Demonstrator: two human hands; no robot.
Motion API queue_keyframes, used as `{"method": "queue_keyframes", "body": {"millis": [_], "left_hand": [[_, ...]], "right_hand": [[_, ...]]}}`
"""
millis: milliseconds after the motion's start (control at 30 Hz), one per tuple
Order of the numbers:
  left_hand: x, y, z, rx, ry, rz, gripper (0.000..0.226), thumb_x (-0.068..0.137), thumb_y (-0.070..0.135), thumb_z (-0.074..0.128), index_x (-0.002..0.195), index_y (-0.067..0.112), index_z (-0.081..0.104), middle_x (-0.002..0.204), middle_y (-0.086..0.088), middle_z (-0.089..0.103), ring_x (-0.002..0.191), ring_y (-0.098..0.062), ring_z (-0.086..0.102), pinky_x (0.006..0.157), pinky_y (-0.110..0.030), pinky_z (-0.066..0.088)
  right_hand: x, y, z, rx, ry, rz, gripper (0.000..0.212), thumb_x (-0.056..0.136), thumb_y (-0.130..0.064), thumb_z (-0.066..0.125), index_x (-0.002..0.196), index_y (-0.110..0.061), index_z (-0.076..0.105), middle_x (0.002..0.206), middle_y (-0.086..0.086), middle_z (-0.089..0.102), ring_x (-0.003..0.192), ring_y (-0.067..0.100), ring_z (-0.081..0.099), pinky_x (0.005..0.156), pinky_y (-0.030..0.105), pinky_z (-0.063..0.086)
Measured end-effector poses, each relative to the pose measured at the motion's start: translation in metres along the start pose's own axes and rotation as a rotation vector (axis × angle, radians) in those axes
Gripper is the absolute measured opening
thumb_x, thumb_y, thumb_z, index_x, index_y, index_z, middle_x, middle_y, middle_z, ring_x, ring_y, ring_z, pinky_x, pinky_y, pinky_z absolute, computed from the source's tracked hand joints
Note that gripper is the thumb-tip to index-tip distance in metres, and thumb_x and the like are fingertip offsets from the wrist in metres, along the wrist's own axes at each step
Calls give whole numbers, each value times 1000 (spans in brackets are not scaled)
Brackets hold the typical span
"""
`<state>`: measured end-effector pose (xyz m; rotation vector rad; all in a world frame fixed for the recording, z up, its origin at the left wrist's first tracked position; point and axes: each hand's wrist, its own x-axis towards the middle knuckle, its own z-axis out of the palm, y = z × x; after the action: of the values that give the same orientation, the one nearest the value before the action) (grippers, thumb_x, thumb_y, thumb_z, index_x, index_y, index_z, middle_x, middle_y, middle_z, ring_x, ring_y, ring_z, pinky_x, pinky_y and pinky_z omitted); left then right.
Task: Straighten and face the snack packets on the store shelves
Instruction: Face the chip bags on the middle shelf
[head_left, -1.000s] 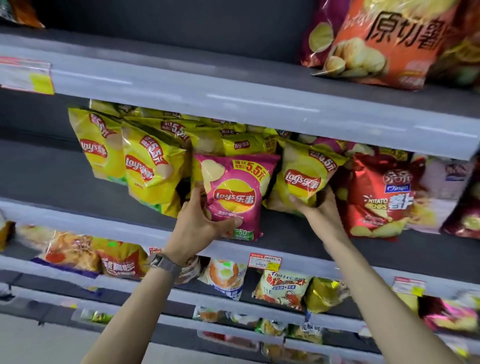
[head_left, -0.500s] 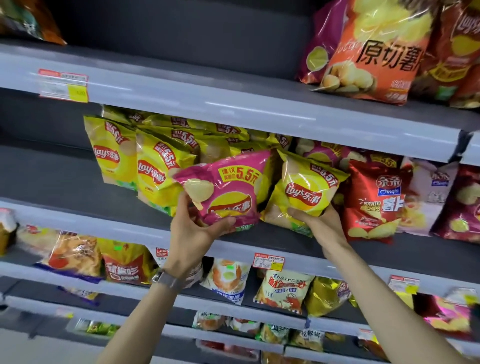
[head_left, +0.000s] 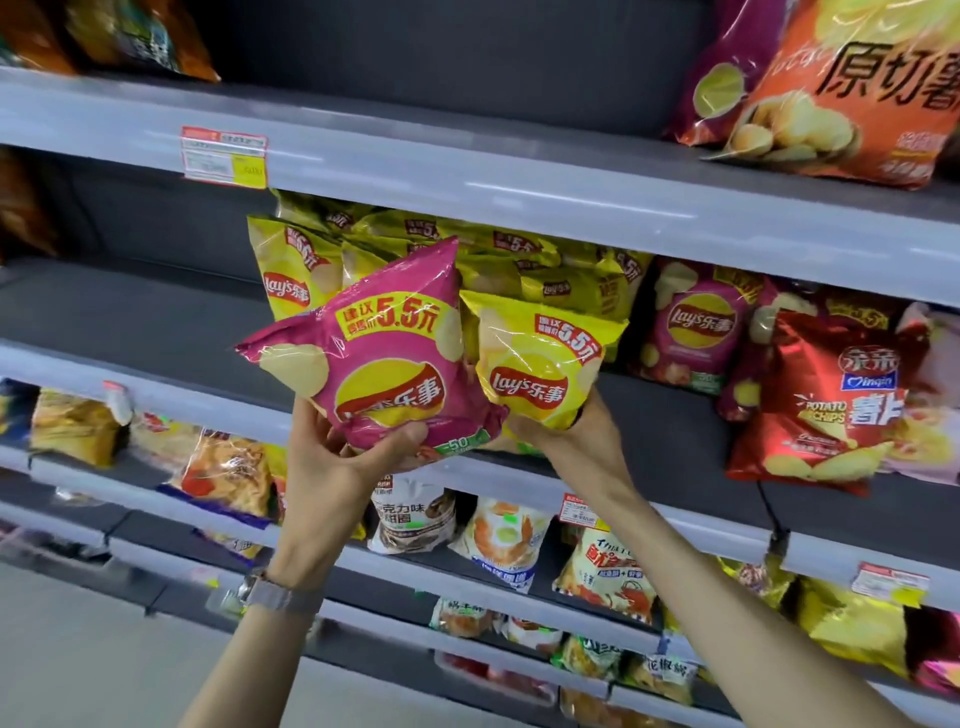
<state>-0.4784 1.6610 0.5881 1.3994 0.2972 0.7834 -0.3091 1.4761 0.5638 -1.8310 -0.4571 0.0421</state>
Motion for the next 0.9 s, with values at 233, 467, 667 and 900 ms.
{"method": "queue_keyframes", "body": {"millis": [233, 467, 667, 900], "left_hand": [[-11, 10, 0, 62, -44, -11, 75, 70, 5, 89, 134, 17, 52, 119, -3, 76, 108, -23, 76, 79, -38, 66], [-19, 24, 39, 74, -296, -92, 72, 71, 7, 88, 134, 19, 55, 118, 2, 78, 106, -17, 77, 80, -30, 64], [-20, 15, 110, 81, -487, -119, 63, 81, 12, 85, 134, 23, 54, 118, 3, 77, 104, -20, 77, 80, -39, 66], [-10, -26, 207, 136, -473, -30, 55, 90, 26, 82, 135, 25, 51, 120, 12, 74, 111, -4, 72, 90, -30, 62]], "right_hand": [[9, 0, 16, -83, -96, -18, 86, 69, -50, 94, 138, -42, 44, 130, -16, 65, 114, 5, 64, 89, 24, 52], [-45, 6, -37, -73, 0, -75, 73, 85, -25, 84, 146, -34, 45, 127, -28, 60, 121, -8, 58, 102, 20, 49], [-97, 11, -96, 140, 368, -64, 25, 109, -17, 47, 127, -23, 63, 114, -6, 73, 112, 15, 68, 97, 40, 55], [-86, 22, -131, -78, 194, 66, 54, 104, -52, 52, 154, -43, 36, 145, -22, 55, 132, 0, 53, 112, 39, 46]]}}
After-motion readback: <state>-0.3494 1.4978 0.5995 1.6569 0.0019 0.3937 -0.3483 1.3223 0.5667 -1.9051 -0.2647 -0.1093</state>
